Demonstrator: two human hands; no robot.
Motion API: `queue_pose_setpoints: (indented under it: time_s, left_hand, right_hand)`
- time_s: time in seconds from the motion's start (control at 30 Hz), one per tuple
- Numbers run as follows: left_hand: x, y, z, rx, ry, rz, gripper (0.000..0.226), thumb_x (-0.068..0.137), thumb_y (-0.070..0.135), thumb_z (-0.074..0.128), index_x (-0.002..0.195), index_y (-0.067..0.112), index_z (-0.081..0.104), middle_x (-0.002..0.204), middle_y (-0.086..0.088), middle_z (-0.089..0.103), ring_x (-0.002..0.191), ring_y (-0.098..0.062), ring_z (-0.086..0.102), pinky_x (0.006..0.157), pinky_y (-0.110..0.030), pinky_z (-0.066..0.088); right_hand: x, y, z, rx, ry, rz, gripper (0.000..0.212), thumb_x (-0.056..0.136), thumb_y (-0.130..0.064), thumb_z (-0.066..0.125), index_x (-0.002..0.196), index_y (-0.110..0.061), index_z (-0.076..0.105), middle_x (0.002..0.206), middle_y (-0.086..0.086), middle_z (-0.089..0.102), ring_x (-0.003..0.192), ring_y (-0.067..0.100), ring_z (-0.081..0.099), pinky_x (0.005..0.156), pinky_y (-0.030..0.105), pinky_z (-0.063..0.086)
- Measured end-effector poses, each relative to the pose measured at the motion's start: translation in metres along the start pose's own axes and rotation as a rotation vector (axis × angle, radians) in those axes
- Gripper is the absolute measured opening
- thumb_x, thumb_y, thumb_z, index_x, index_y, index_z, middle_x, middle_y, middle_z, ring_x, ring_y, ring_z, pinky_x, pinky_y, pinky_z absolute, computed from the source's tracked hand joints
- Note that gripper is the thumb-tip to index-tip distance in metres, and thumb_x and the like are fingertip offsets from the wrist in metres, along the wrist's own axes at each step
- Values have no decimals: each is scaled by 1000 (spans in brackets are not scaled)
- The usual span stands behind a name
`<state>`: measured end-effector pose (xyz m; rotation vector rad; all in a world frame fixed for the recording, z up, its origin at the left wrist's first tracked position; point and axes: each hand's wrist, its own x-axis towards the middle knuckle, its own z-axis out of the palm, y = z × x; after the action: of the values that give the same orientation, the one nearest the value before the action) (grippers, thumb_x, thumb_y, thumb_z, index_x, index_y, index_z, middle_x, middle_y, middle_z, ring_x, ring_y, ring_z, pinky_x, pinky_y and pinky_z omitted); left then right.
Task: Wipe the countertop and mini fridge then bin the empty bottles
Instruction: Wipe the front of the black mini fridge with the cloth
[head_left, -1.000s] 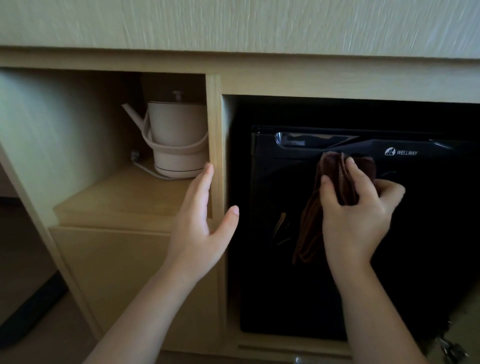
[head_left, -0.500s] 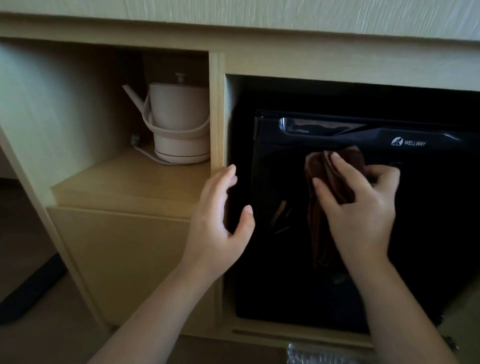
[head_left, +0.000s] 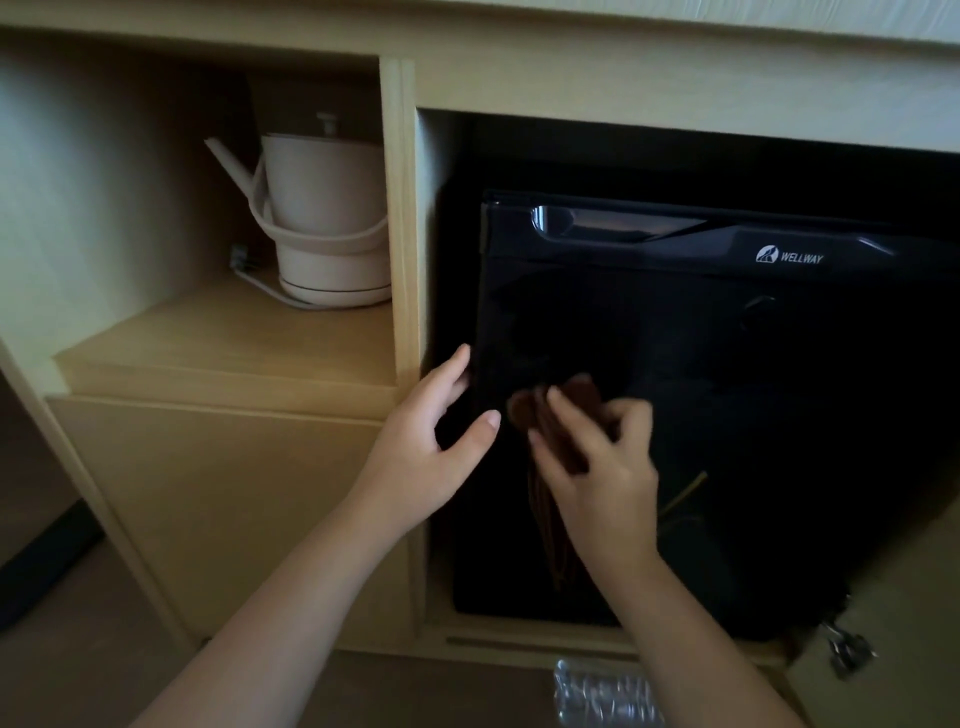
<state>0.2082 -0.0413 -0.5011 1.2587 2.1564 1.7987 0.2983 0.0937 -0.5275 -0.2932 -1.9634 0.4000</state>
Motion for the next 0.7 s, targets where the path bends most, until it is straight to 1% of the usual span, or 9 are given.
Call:
queue_pose_setpoints:
  time_s: [0.07,0.13,0.17,0.23,0.33,0.47,0.53,0.63,0.7]
  left_hand:
    - [-5,7,-8,8,19,56,63,80,42,54,137,38,29,142,16,37,126,8,34,106,-24,29]
    - [-9,12,-18,13,31,85,65,80,44,54,140,32,30,141,15,40,126,8,34,103,-16,30]
    - [-12,14,-23,16,32,90,65,80,44,53,140,31,31,141,15,40,126,9,34,101,-11,29]
    - [-17,18,-32,17,34,109,62,82,41,53,139,30,32,140,16,41,125,7,36,100,-9,28]
    - [-22,22,-40,34,53,135,56,82,41,50,135,35,33,137,18,45,123,4,41,102,-21,34]
    - [-21,25,-38,50,77,141,50,83,36,51,130,40,34,134,19,46,122,4,43,102,-27,35]
    - [-21,25,-37,66,95,159,49,82,40,49,130,40,36,134,18,47,122,4,43,101,-23,37]
    - [-22,21,-45,85,158,176,49,82,38,49,130,36,39,133,15,48,121,2,45,98,-24,39]
    - [-23,17,-53,97,187,154,48,82,36,50,129,38,39,133,14,48,121,3,44,98,-26,37]
  right_hand:
    - [27,-13,0,82,155,54,40,74,-21,74,113,-19,64,100,5,42,78,0,47,73,8,44]
    - [43,-23,2,104,211,94,41,77,-26,70,117,-22,60,103,-1,38,79,-6,43,74,-2,37]
    - [43,-25,4,79,203,86,42,78,-27,69,118,-23,59,104,-1,39,80,-4,44,73,-1,38]
    - [29,-27,12,21,128,29,41,76,-22,71,116,-20,60,104,7,44,80,9,52,70,14,48]
    - [-8,-19,23,-119,-88,-107,42,73,-16,75,112,-13,64,97,18,52,73,27,59,56,34,57]
    - [-20,-11,19,-131,-237,-139,40,72,-16,75,110,-11,65,95,18,53,70,26,59,51,35,57]
    - [-2,-18,14,-63,-105,-84,39,72,-17,76,109,-14,66,96,14,51,70,19,57,60,26,56]
    - [36,-33,8,76,126,42,39,76,-23,73,114,-20,63,102,0,40,75,-6,45,73,-3,37]
    - [49,-40,9,98,189,88,42,78,-26,71,118,-23,59,105,-3,38,79,-8,46,71,-3,37]
